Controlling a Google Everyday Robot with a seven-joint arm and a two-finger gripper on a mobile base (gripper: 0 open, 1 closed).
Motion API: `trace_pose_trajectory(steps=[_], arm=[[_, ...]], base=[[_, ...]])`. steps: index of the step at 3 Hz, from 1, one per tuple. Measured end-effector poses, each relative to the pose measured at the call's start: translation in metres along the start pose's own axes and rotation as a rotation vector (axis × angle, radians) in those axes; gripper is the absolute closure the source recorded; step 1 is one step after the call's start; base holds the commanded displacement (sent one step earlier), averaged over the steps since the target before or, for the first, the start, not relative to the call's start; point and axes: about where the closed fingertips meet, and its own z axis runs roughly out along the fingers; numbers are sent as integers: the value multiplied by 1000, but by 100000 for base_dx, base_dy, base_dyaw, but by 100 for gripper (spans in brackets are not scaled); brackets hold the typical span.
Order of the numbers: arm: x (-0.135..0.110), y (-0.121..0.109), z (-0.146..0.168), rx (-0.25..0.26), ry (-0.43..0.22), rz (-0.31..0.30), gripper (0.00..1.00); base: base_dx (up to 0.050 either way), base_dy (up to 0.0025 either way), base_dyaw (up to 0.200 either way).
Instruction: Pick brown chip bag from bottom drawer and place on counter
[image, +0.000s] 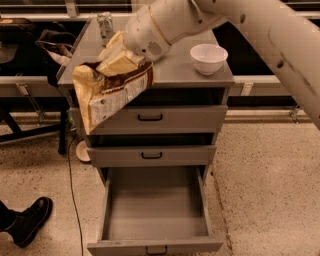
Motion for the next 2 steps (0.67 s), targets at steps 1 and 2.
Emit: trace_pose_trajectory(steps=[1, 2], arm=[[-32, -33, -23, 32, 62, -80, 100], [-48, -52, -37, 59, 96, -124, 100]], base=[[0, 0, 0], [0, 0, 0]])
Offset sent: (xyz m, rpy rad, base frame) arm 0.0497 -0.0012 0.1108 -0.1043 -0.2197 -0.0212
